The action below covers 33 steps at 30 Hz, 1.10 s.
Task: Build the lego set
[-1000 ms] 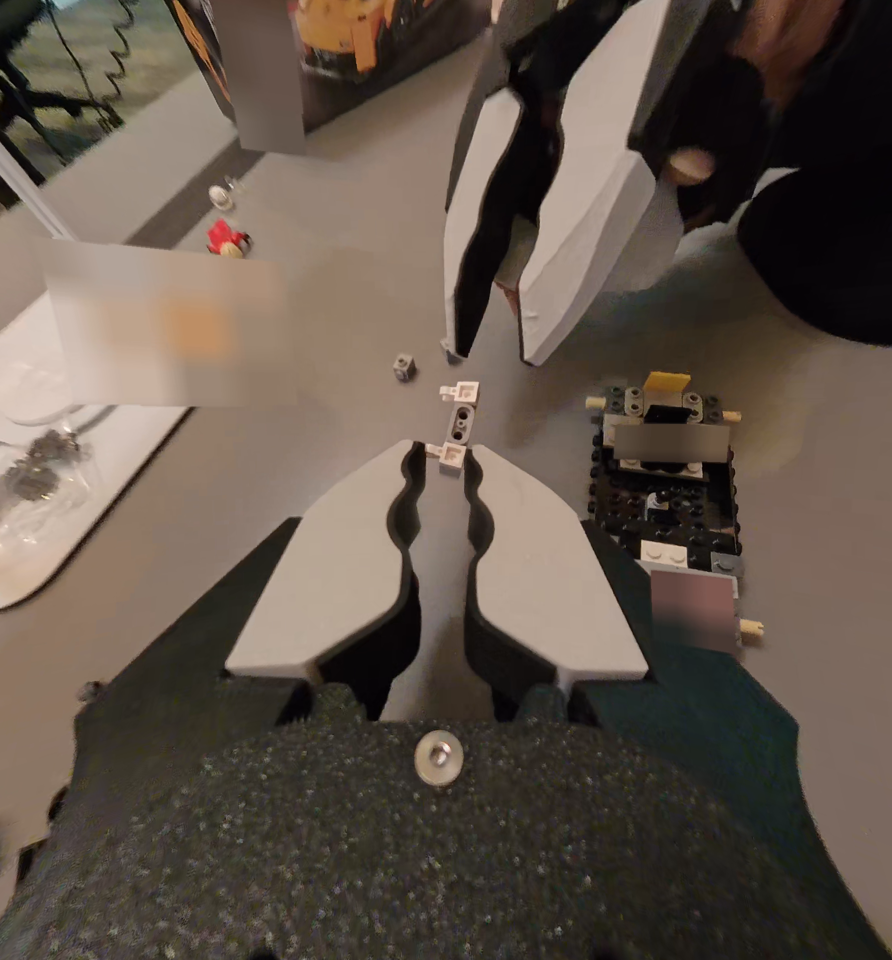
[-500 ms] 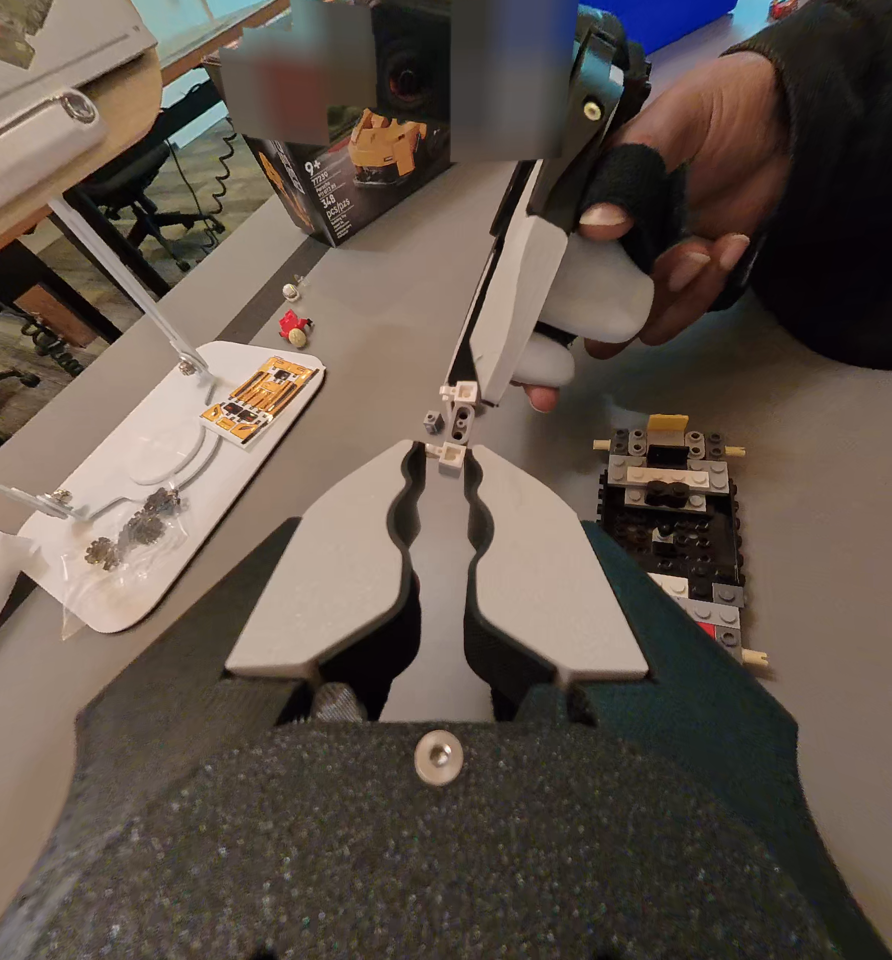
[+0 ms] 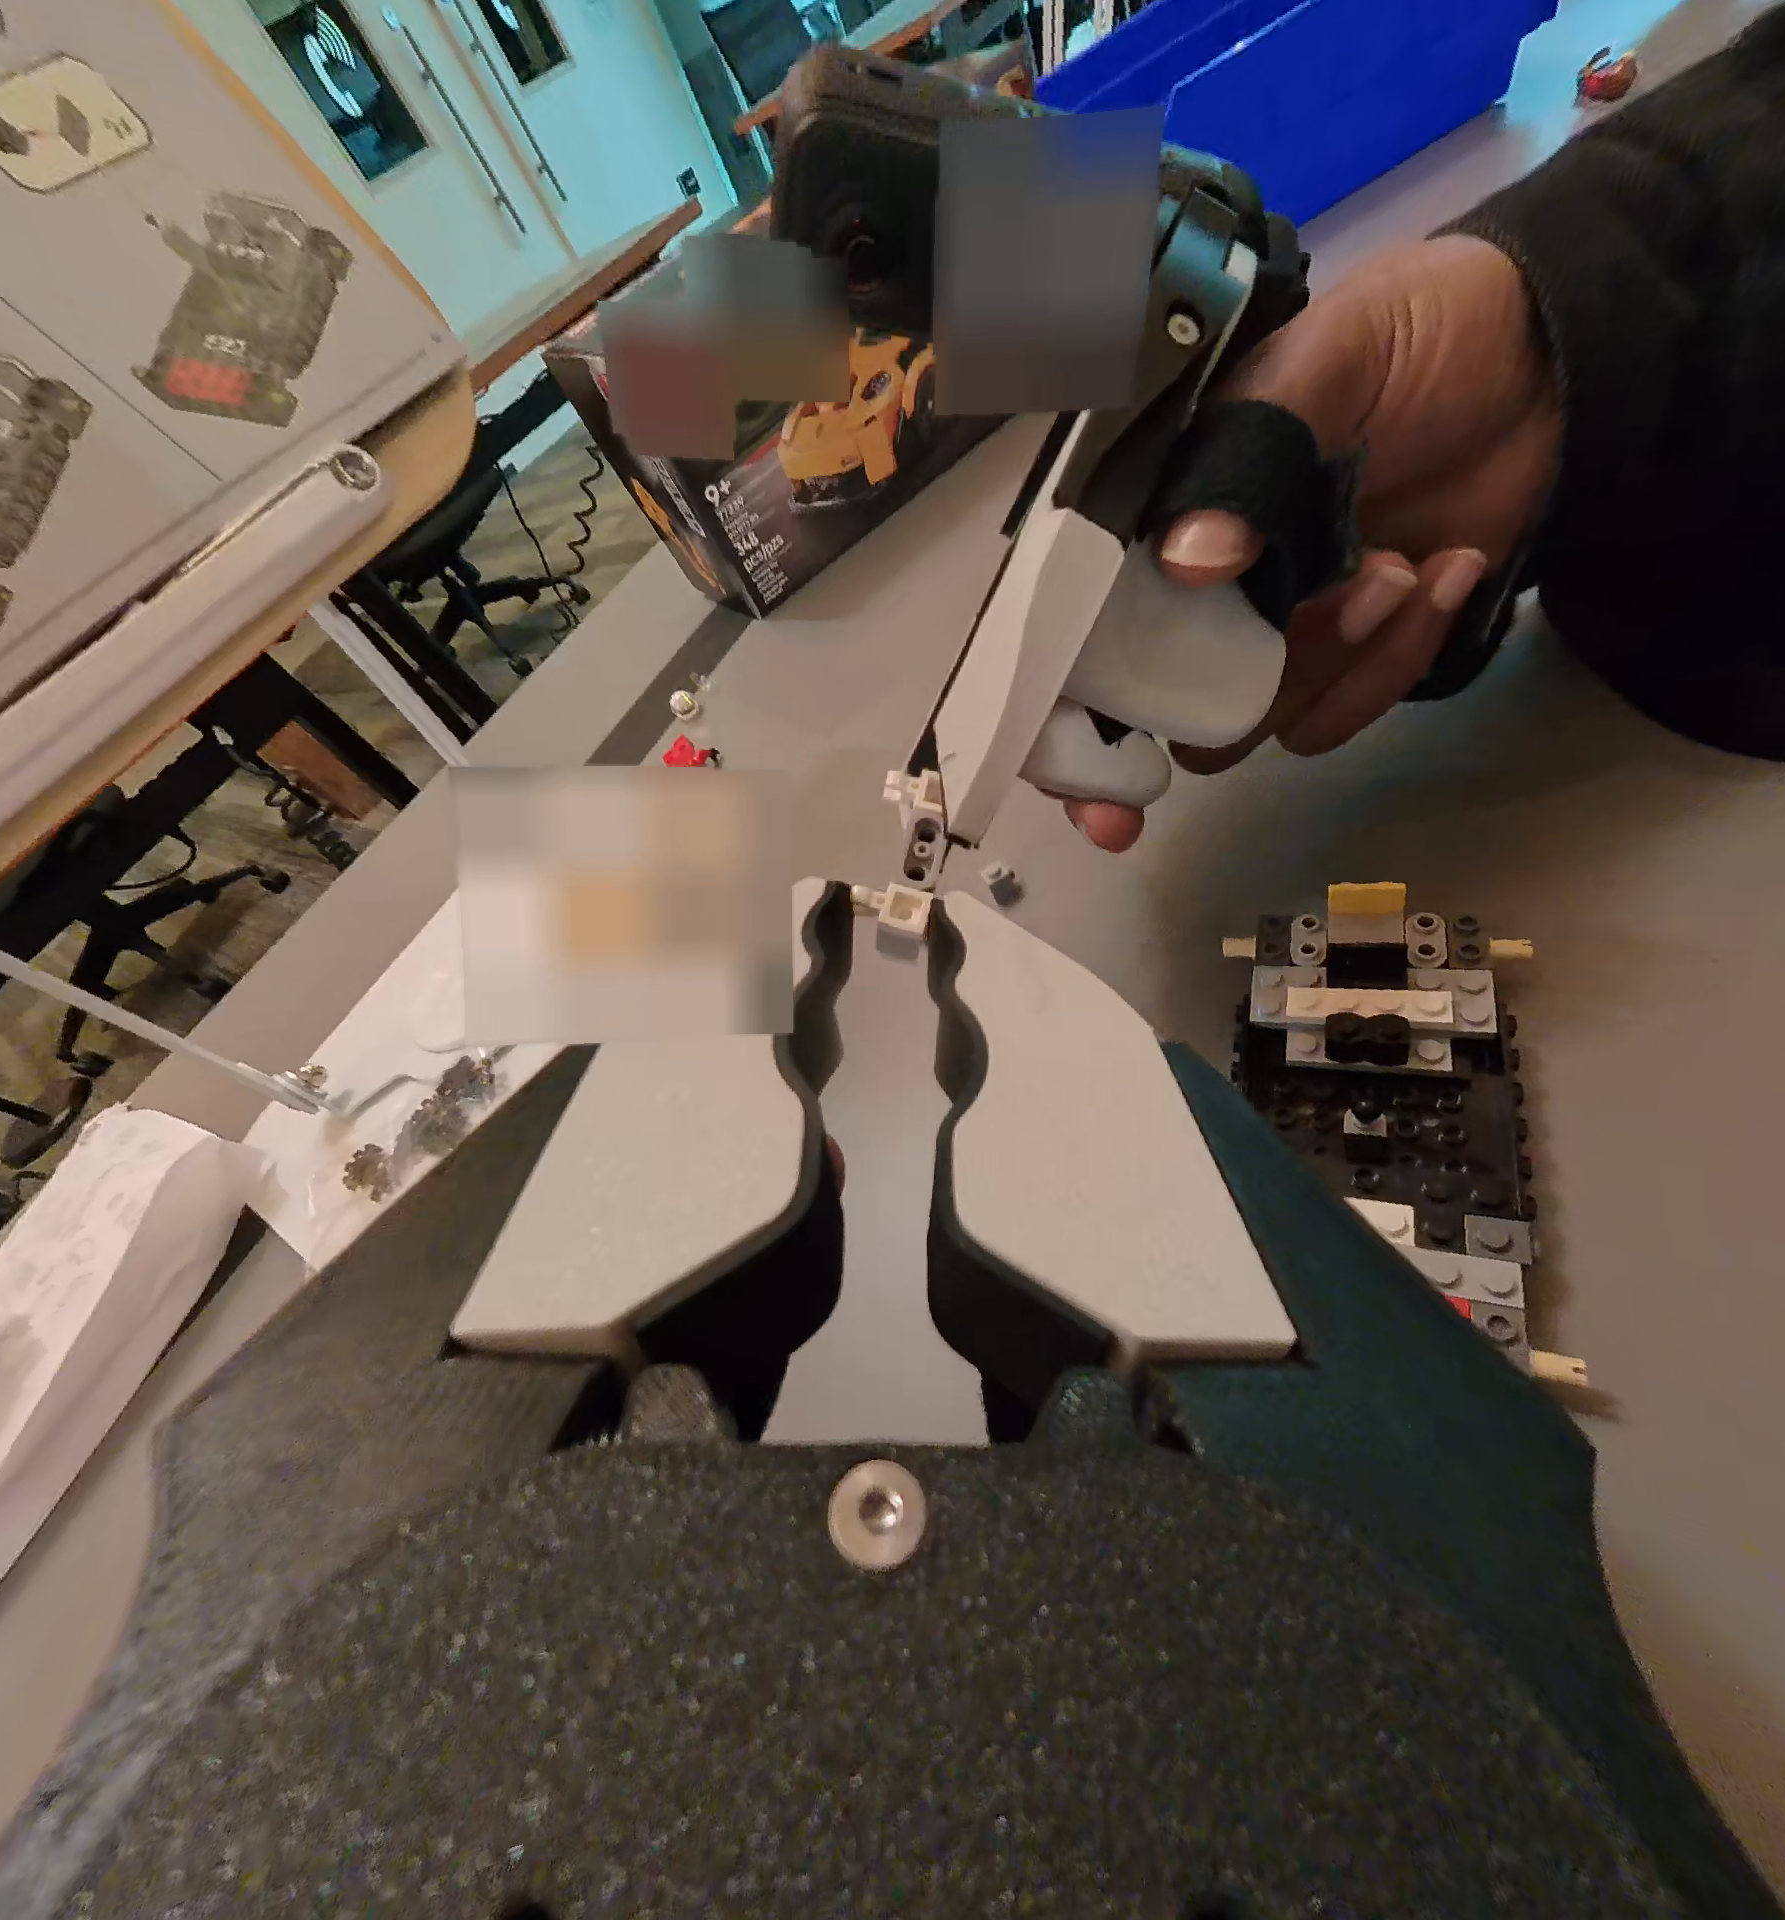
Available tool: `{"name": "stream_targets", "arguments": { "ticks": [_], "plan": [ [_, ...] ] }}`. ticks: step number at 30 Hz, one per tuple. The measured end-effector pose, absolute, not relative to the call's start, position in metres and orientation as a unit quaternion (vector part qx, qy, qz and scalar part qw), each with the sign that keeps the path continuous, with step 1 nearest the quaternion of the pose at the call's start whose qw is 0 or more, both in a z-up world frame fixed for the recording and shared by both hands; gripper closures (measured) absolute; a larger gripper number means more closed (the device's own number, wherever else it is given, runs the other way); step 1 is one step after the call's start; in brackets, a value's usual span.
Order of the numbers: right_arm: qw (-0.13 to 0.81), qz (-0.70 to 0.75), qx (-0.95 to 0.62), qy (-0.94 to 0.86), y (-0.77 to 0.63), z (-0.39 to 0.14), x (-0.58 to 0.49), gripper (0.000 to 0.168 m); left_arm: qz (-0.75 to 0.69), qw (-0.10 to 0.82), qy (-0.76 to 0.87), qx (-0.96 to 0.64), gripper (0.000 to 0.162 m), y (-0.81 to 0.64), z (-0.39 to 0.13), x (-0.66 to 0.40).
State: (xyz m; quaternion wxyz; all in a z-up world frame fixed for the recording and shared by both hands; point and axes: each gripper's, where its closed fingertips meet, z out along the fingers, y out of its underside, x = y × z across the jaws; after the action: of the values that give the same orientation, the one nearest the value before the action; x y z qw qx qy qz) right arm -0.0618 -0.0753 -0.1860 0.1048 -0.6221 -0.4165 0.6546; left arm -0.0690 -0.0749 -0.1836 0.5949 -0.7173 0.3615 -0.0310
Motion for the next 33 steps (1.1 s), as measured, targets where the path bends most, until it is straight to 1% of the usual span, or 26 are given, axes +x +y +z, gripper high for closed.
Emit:
{"name": "stream_targets", "arguments": {
  "ticks": [7, 9, 11, 12, 13, 16, 17, 19, 20, 21, 22, 28, 33],
  "plan": [
    [0.146, 0.657, -0.592, -0.442, -0.078, -0.176, -0.060, 0.152, -0.008, 0.622, 0.379, -0.685, 0.148, -0.078, -0.173, -0.067],
    [0.172, 0.655, -0.579, -0.455, -0.077, -0.174, -0.060, 0.152, -0.015, 0.628, 0.380, -0.679, 0.147, -0.078, -0.171, -0.067],
    [0.210, 0.654, -0.554, -0.470, -0.075, -0.168, -0.058, 0.152, -0.050, 0.624, 0.371, -0.685, 0.123, -0.077, -0.171, -0.067],
    [0.223, 0.652, -0.545, -0.478, -0.073, -0.165, -0.056, 0.152, -0.077, 0.617, 0.364, -0.694, 0.115, -0.077, -0.173, -0.067],
    [0.245, 0.646, -0.531, -0.492, -0.073, -0.162, -0.054, 0.152, -0.125, 0.607, 0.354, -0.700, 0.113, -0.079, -0.174, -0.066],
    [0.295, 0.624, -0.485, -0.537, -0.083, -0.156, -0.049, 0.152, -0.306, 0.562, 0.301, -0.707, 0.117, -0.088, -0.173, -0.057],
    [0.305, 0.619, -0.473, -0.548, -0.087, -0.155, -0.049, 0.152, -0.351, 0.548, 0.290, -0.701, 0.122, -0.091, -0.171, -0.054],
    [0.313, 0.612, -0.457, -0.565, -0.094, -0.156, -0.049, 0.152, -0.404, 0.532, 0.278, -0.690, 0.127, -0.097, -0.167, -0.049],
    [0.318, 0.607, -0.452, -0.571, -0.096, -0.157, -0.049, 0.152, -0.418, 0.528, 0.279, -0.685, 0.137, -0.099, -0.165, -0.047],
    [0.321, 0.606, -0.445, -0.576, -0.098, -0.157, -0.049, 0.152, -0.424, 0.523, 0.281, -0.683, 0.144, -0.102, -0.165, -0.046],
    [0.323, 0.604, -0.443, -0.579, -0.099, -0.157, -0.049, 0.152, -0.425, 0.522, 0.282, -0.684, 0.145, -0.102, -0.165, -0.045],
    [0.360, 0.559, -0.429, -0.612, -0.099, -0.161, -0.048, 0.151, -0.401, 0.522, 0.301, -0.690, 0.145, -0.102, -0.170, -0.045],
    [0.359, 0.543, -0.433, -0.623, -0.100, -0.162, -0.047, 0.147, -0.364, 0.534, 0.328, -0.689, 0.145, -0.102, -0.174, -0.045]
  ]
}}
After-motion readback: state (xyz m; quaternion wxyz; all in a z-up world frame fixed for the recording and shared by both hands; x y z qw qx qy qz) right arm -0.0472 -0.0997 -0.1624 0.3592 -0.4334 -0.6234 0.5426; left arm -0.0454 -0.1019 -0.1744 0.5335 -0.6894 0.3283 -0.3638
